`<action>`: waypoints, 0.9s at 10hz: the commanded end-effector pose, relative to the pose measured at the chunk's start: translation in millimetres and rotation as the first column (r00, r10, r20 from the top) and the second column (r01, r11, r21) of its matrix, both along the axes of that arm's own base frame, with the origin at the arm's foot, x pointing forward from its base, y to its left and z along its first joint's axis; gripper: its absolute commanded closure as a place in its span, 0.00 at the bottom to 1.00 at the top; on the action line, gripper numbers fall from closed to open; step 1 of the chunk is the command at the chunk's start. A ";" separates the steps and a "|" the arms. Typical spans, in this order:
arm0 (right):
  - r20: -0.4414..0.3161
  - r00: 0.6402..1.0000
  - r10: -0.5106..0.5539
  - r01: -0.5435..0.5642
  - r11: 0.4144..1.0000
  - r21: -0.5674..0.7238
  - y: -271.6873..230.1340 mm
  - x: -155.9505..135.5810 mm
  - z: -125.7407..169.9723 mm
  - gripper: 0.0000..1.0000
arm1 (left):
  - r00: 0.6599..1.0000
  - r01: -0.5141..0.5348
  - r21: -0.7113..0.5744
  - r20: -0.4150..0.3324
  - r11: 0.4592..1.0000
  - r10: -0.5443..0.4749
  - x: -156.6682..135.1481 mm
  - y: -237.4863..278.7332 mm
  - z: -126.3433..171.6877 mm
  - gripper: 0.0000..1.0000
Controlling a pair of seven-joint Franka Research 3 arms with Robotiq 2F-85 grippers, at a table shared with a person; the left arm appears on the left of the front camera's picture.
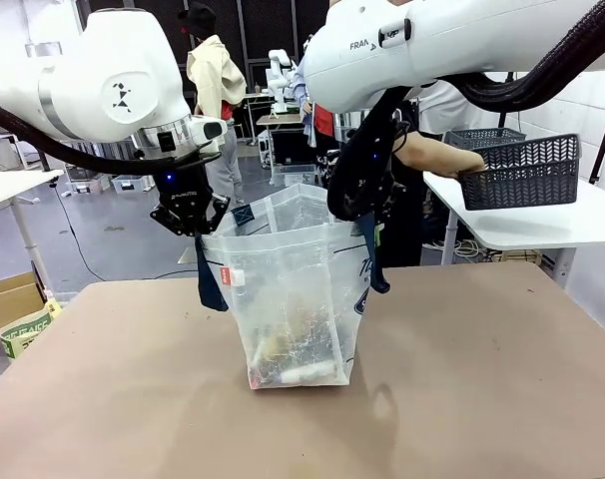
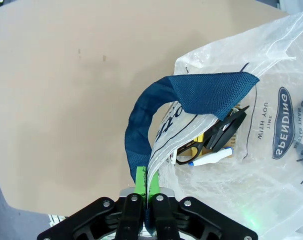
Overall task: Transfer purchased items from the store into the shopping bag.
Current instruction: Move the Reusable shopping bag to the right side of the table.
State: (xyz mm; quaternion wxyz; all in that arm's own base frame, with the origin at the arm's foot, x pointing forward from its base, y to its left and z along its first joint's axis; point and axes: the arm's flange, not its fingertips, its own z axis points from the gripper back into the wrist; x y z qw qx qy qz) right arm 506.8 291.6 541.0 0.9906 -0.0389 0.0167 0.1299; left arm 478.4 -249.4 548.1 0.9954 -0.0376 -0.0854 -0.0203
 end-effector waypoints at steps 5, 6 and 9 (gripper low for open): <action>0.003 1.000 -0.003 0.003 1.000 0.008 -1.1 0.7 1.4 1.00 | 1.000 0.009 -0.002 0.016 1.000 -0.009 0.2 2.4 0.5 1.00; 0.003 1.000 -0.003 0.003 1.000 0.008 -1.1 0.7 1.4 1.00 | 1.000 0.009 -0.002 0.016 1.000 -0.009 0.2 2.4 0.5 1.00; 0.003 1.000 -0.003 0.003 1.000 0.008 -1.1 0.7 1.4 1.00 | 1.000 0.009 -0.002 0.016 1.000 -0.009 0.2 2.4 0.5 1.00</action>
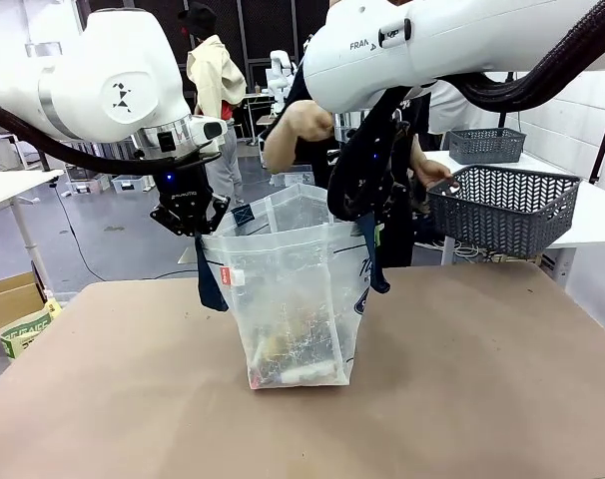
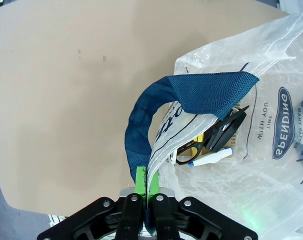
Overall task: Transfer purchased items from the store into the shopping bag.
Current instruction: Move the Reusable shopping bag to the right side of the table.
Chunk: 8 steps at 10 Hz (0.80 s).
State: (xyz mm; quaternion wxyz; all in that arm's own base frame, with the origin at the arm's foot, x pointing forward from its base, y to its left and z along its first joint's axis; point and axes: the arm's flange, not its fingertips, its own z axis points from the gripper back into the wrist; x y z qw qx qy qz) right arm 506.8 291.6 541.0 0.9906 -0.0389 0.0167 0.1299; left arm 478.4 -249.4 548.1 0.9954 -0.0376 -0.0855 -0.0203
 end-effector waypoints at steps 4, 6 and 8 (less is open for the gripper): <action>0.003 1.000 -0.003 0.003 1.000 0.008 -1.1 0.7 1.4 1.00 | 1.000 0.009 -0.002 0.016 1.000 -0.009 0.2 2.5 0.5 1.00; 0.003 1.000 -0.003 0.003 1.000 0.008 -1.1 0.7 1.4 1.00 | 1.000 0.009 -0.002 0.016 1.000 -0.009 0.2 2.5 0.5 1.00; 0.003 1.000 -0.003 0.003 1.000 0.008 -1.1 0.7 1.4 1.00 | 1.000 0.009 -0.002 0.016 1.000 -0.009 0.2 2.5 0.5 1.00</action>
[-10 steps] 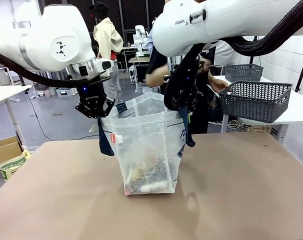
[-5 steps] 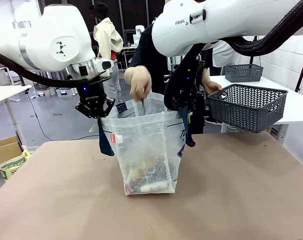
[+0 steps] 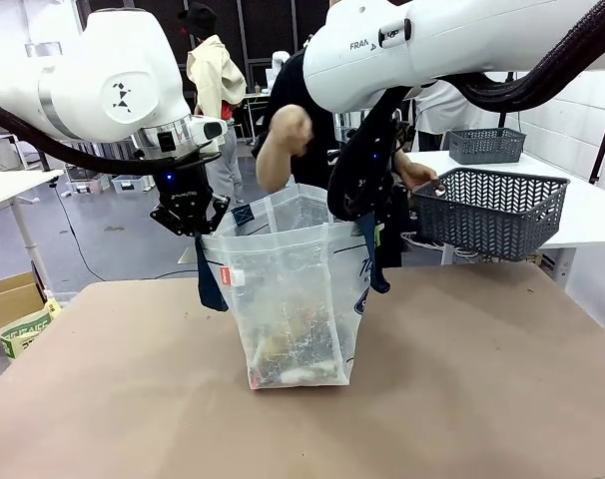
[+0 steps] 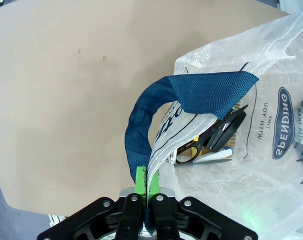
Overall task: Transfer purchased items from the store into the shopping bag.
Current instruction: Move the Reusable shopping bag to the right side of the table.
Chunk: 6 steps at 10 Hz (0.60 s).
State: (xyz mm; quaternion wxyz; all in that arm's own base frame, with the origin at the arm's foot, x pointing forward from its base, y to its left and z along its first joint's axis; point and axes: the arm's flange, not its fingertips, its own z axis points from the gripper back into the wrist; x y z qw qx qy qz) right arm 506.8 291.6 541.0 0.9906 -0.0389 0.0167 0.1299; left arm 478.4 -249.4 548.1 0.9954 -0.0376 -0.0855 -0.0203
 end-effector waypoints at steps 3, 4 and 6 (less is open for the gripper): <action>0.003 1.000 -0.003 0.003 1.000 0.008 -1.1 0.7 1.4 1.00 | 1.000 0.009 -0.002 0.015 1.000 -0.009 0.2 2.5 0.5 1.00; 0.003 1.000 -0.003 0.003 1.000 0.008 -1.1 0.7 1.4 1.00 | 1.000 0.009 -0.002 0.015 1.000 -0.009 0.2 2.5 0.5 1.00; 0.003 1.000 -0.003 0.003 1.000 0.008 -1.1 0.7 1.4 1.00 | 1.000 0.009 -0.002 0.015 1.000 -0.009 0.2 2.5 0.5 1.00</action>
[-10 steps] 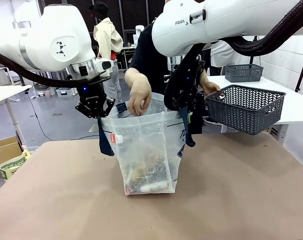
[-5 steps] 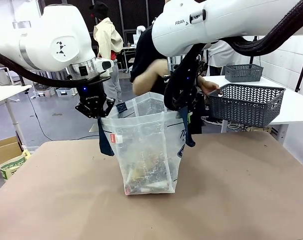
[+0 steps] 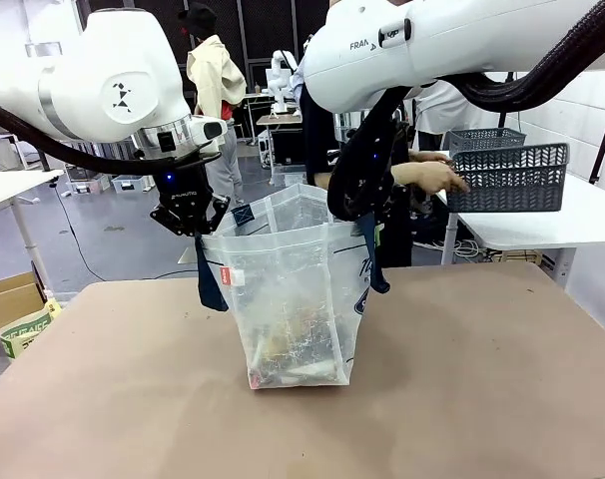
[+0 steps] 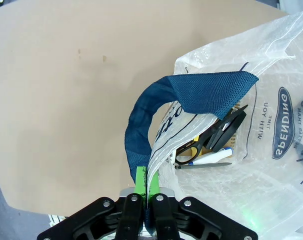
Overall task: Transfer purchased items from the store into the shopping bag.
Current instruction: Move the Reusable shopping bag to the right side of the table.
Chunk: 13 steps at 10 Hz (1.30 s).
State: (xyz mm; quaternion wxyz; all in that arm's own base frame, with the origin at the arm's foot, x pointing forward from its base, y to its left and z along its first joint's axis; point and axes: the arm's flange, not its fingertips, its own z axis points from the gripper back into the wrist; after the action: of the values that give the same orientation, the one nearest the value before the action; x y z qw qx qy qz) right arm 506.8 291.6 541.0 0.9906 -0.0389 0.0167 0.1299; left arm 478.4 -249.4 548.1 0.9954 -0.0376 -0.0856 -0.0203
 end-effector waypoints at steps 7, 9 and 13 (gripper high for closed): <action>0.003 1.000 -0.003 0.003 1.000 0.008 -1.1 0.7 1.4 1.00 | 1.000 0.009 -0.002 0.015 1.000 -0.009 0.2 2.5 0.5 1.00; 0.003 1.000 -0.003 0.003 1.000 0.008 -1.1 0.7 1.4 1.00 | 1.000 0.009 -0.002 0.015 1.000 -0.009 0.2 2.5 0.5 1.00; 0.003 1.000 -0.003 0.003 1.000 0.008 -1.1 0.7 1.4 1.00 | 1.000 0.009 -0.002 0.015 1.000 -0.009 0.2 2.5 0.5 1.00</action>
State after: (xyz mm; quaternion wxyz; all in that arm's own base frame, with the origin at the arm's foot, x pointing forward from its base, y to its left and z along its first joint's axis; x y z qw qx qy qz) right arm 506.8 291.6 541.0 0.9906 -0.0389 0.0167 0.1299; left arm 478.4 -249.5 548.1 0.9954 -0.0377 -0.0856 -0.0203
